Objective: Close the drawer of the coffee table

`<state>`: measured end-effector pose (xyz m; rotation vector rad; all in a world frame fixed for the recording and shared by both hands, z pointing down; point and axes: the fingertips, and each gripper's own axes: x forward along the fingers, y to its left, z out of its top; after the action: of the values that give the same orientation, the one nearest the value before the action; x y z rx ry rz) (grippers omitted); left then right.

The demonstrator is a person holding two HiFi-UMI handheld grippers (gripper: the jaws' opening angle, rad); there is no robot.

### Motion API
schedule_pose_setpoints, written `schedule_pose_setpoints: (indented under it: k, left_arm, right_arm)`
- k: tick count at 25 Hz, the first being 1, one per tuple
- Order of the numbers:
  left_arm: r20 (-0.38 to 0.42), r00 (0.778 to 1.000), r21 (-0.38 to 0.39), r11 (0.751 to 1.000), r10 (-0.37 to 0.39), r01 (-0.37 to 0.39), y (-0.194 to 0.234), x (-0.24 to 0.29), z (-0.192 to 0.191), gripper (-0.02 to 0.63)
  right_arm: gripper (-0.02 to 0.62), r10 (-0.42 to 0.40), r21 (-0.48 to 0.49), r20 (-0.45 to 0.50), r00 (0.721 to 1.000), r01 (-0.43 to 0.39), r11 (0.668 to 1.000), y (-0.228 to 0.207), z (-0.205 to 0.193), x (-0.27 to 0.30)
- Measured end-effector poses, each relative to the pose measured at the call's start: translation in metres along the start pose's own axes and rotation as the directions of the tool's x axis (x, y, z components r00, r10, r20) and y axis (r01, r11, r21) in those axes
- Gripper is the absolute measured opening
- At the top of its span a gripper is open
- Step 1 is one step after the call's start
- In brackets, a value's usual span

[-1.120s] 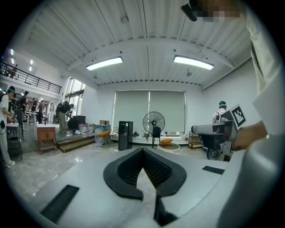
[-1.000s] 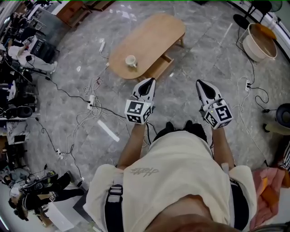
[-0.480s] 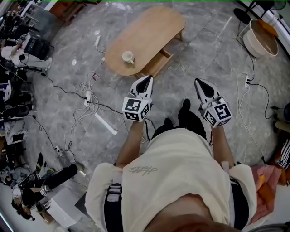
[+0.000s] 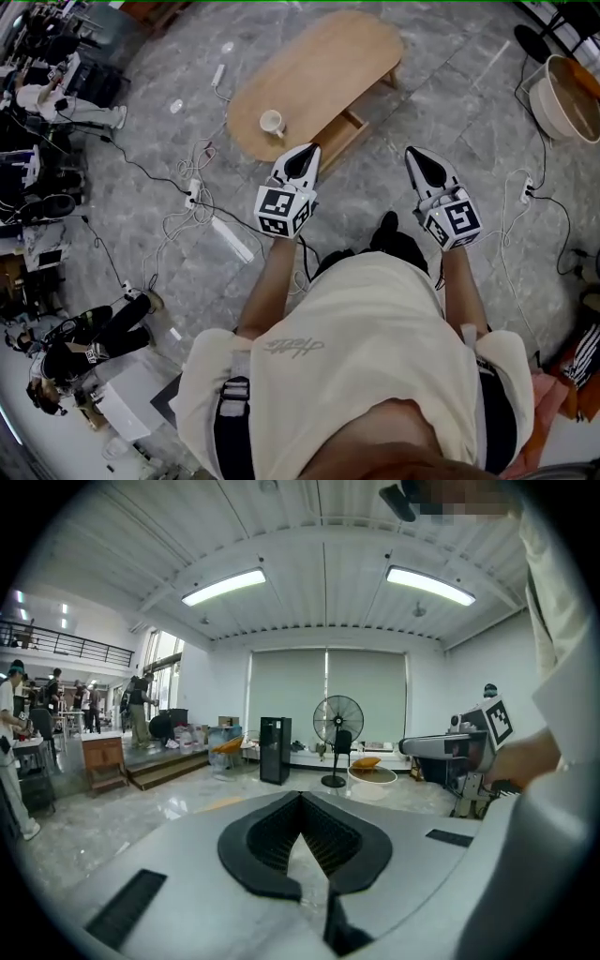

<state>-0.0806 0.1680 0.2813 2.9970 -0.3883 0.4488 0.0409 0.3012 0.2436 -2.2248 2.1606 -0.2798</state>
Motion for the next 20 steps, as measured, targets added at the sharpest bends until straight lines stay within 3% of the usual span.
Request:
schedule_pose_setpoints:
  k: [6, 10, 20]
  left_arm:
    - [-0.031, 0.997, -0.025, 0.997, 0.072, -0.073, 0.010, 0.055, 0.012, 0.005]
    - [-0.055, 0.995, -0.026, 0.996, 0.084, -0.086, 0.007, 0.090, 0.019, 0.005]
    - [-0.086, 0.991, -0.035, 0.994, 0.100, -0.103, 0.029, 0.139, 0.019, 0.005]
  right_arm:
    - [-0.006, 0.005, -0.051, -0.008, 1.000, -0.005, 0.999, -0.075, 0.009, 0.026]
    - [-0.006, 0.040, -0.030, -0.017, 0.999, -0.041, 0.999, -0.111, 0.009, 0.042]
    - [-0.006, 0.111, 0.026, -0.044, 0.993, -0.110, 0.994, -0.151, 0.000, 0.102]
